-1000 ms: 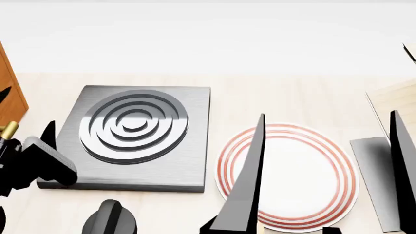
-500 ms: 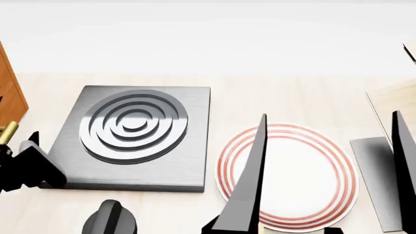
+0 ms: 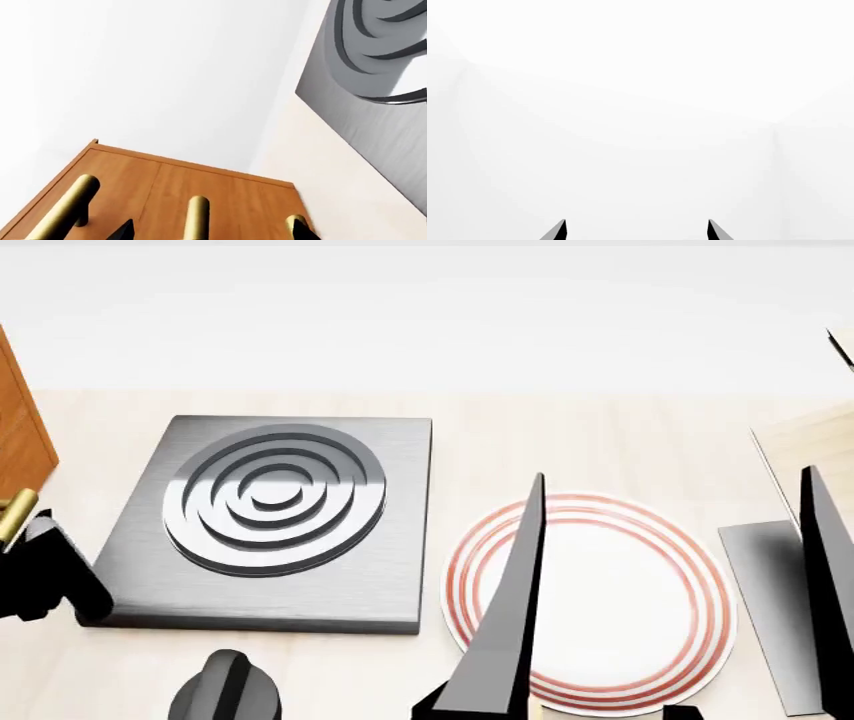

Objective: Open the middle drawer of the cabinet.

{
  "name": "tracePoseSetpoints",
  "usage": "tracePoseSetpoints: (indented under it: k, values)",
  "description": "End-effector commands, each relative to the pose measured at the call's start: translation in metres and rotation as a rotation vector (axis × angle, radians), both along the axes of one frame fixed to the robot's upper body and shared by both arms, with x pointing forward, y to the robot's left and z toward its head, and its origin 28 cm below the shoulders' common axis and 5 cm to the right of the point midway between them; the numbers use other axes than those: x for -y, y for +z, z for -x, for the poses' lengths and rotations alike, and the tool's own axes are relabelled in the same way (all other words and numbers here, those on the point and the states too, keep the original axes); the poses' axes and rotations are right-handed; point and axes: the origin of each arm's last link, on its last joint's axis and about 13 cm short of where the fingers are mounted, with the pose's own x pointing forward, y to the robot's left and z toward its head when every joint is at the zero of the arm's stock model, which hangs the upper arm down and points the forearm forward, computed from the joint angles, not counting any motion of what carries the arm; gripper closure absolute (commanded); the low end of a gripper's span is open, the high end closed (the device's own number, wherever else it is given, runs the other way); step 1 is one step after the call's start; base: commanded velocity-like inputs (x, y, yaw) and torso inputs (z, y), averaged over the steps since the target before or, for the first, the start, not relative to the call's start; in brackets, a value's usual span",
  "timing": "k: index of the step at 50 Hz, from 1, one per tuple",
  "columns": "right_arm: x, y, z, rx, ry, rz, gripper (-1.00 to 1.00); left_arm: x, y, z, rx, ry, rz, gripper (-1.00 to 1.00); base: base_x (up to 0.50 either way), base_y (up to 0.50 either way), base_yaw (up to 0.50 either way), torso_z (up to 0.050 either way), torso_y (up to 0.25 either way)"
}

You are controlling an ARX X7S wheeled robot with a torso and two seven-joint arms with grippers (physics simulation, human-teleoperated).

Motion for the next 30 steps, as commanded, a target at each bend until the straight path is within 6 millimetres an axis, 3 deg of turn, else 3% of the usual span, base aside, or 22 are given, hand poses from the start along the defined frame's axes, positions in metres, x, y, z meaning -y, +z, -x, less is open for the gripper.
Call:
tracePoseSetpoints:
  k: [1,10,30]
  values:
    - [0.0,0.0,0.0,-0.006,0.003,-0.001,-1.0,-0.008,0.015,-0.004,-0.007,-0.01,-0.107,-1.0,0.0,0.0,0.0,0.0,0.0]
    - [0.0,0.0,0.0,-0.002,0.004,0.0,-1.0,-0.009,0.016,-0.003,-0.025,-0.022,-0.19,-1.0,0.0,0.0,0.0,0.0,0.0]
    - [0.0,0.0,0.0,0.003,0.003,0.0,-1.0,-0.005,-0.001,0.002,-0.073,-0.019,-0.129,-1.0,0.0,0.0,0.0,0.0,0.0]
